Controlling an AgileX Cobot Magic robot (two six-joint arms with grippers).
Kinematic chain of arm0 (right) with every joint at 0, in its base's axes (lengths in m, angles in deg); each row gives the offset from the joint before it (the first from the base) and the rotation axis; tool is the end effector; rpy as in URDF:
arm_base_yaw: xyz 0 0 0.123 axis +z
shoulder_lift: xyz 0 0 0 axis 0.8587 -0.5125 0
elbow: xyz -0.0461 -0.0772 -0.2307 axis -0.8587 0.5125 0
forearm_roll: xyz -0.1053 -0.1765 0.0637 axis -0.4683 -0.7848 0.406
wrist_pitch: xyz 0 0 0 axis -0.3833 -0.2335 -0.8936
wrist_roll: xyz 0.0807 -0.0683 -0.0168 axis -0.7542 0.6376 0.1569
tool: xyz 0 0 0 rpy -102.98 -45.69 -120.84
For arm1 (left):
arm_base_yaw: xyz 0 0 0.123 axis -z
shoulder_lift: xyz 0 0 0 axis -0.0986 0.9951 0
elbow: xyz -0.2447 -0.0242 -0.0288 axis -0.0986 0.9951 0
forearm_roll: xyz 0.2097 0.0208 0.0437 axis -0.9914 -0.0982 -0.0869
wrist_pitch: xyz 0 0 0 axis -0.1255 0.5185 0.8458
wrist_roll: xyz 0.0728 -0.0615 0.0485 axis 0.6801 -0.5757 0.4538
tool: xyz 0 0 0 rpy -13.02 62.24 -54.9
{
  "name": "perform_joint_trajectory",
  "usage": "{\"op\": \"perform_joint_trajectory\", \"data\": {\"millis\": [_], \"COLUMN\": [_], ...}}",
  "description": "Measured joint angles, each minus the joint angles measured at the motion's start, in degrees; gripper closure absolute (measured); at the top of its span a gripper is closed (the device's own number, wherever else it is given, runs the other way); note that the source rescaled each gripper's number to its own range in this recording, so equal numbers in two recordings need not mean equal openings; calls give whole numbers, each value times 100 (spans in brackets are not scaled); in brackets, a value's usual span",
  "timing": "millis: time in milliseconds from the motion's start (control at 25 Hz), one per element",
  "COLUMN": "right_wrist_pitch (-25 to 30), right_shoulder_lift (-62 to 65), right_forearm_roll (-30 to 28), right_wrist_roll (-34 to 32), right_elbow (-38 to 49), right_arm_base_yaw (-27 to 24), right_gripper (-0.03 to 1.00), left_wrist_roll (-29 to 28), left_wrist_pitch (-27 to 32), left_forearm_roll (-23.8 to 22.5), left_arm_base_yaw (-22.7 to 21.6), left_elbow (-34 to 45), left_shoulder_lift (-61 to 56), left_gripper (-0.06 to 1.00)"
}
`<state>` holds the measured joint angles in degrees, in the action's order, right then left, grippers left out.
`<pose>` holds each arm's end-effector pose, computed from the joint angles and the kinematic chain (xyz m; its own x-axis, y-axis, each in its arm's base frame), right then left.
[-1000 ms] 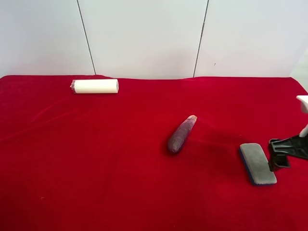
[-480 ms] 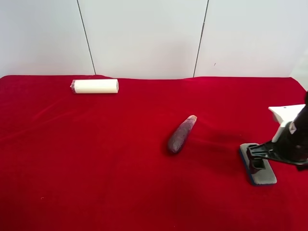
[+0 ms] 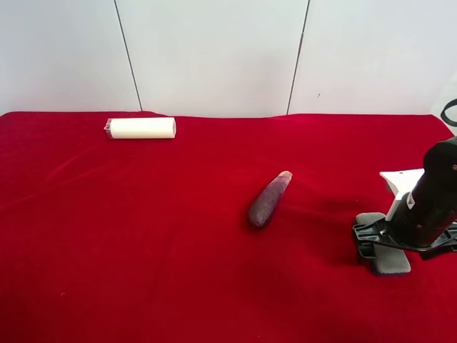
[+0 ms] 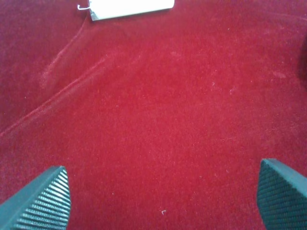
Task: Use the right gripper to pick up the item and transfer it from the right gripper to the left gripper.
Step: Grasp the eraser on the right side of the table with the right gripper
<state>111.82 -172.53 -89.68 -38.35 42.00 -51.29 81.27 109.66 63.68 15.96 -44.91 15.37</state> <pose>0.2018 0.0181 0.0883 -0.9943 -0.0227 -0.1038 -0.0144 0.9967 -0.0797 0.0109 -0.0111 0.2554 -0.4324 0.0806 -0.8981 0.2541 0.9665 -0.0356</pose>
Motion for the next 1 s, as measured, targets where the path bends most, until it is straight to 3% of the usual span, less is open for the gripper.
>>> {"op": "perform_joint_trajectory", "data": {"millis": [1000], "right_wrist_pitch": [-209], "right_shoulder_lift": [-403], "right_forearm_roll": [254], "right_wrist_roll": [1], "right_elbow": [-59], "right_arm_base_yaw": [20], "right_gripper": [-3], "left_wrist_roll": [0], "left_wrist_pitch": [0], "left_forearm_roll": [0], "left_arm_base_yaw": [0], "left_elbow": [0], "left_shoulder_lift": [0], "left_gripper": [25]}}
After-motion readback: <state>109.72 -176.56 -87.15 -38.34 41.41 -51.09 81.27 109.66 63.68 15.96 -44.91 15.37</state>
